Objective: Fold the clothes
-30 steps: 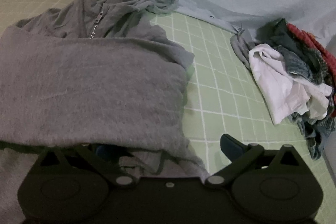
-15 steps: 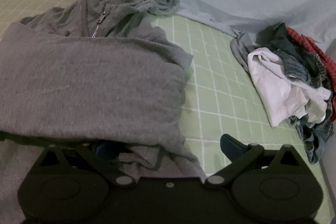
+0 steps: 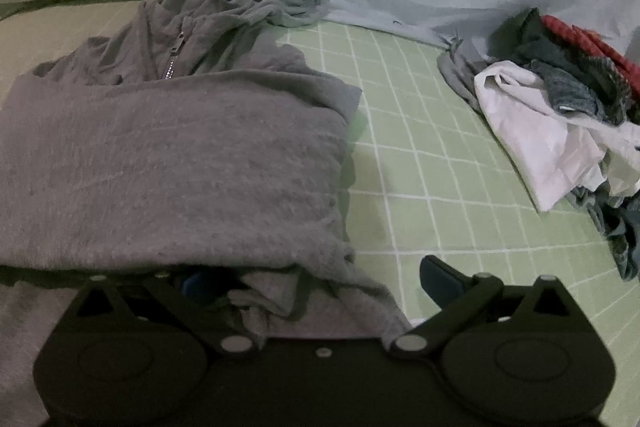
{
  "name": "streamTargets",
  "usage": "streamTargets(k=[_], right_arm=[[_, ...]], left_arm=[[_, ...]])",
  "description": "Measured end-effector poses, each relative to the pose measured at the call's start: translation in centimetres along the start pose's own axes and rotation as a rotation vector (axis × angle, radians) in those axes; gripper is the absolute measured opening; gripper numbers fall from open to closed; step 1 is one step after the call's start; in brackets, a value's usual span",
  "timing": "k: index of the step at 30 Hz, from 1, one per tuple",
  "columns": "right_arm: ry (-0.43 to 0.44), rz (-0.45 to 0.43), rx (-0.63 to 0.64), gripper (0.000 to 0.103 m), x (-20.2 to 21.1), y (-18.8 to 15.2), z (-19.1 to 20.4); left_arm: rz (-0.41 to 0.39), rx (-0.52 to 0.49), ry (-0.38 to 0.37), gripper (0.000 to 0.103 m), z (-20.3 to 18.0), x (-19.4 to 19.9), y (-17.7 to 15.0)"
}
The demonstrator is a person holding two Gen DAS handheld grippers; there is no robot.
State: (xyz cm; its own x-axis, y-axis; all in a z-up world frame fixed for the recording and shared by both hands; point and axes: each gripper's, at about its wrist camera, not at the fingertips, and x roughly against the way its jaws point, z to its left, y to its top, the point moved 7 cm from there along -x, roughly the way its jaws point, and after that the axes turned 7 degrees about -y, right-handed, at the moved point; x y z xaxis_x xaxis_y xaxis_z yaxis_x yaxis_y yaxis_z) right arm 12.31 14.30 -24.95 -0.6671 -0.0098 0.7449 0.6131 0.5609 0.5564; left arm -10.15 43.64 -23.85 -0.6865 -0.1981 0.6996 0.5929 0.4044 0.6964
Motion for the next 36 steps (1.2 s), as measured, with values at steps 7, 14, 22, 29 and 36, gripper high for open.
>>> streamTargets(k=[7,14,22,29,36], right_arm=[[0.016,0.001,-0.055,0.103,0.1,-0.5,-0.7],[0.014,-0.009,-0.094,0.103,0.6,-1.0,-2.0],[-0.001,-0.025,-0.098,0.103,1.3,-1.1,-3.0],[-0.061,-0.006,-0.139,0.103,3.3,-0.7,-4.2],[-0.024,-0.156,-0.142,0.103,6.5,2.6,-1.7]], left_arm=[[-0.005,0.062,0.049,0.008,1.9,-0.2,1.2],[-0.141,0.137,-0.063,0.006,0.5,2.1,5.2],[-0.149,0.194,-0.328,0.012,-7.2,1.1,7.3],[0.015,0.200,-0.241,0.075,-8.2,-0.9,4.5],[0.051,0.159,-0.136,0.082,-6.7,-0.2,3.7]])
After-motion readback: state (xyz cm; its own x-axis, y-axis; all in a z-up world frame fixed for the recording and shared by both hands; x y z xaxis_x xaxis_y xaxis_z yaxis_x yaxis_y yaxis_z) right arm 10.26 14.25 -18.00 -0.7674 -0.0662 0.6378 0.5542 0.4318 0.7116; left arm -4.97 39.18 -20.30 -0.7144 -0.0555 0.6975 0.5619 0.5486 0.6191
